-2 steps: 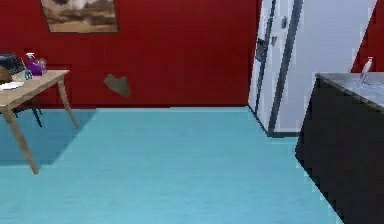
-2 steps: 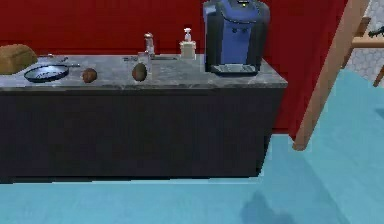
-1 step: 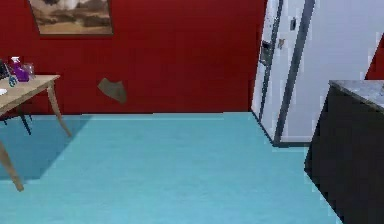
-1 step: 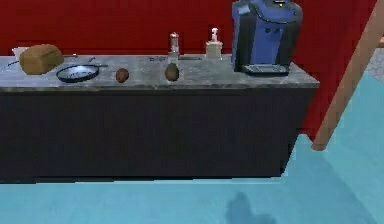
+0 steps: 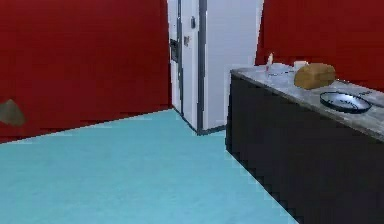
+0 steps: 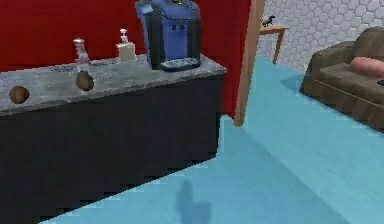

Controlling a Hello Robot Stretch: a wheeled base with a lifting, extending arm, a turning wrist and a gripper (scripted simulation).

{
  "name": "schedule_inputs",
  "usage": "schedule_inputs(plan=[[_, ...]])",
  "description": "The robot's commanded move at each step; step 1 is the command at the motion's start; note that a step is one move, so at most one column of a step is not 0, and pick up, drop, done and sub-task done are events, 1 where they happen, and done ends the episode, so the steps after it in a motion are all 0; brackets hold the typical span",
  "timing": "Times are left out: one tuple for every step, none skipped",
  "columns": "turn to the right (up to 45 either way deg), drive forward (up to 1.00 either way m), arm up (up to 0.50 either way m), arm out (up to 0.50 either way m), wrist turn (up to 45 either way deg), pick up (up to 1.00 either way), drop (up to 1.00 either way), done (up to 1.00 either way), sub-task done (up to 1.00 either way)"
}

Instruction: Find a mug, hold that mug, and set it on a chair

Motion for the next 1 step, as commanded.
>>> schedule_inputs(plan=[[0.0, 0.95, 0.0, 0.0, 0.0, 0.0, 0.0, 0.0, 0.0]])
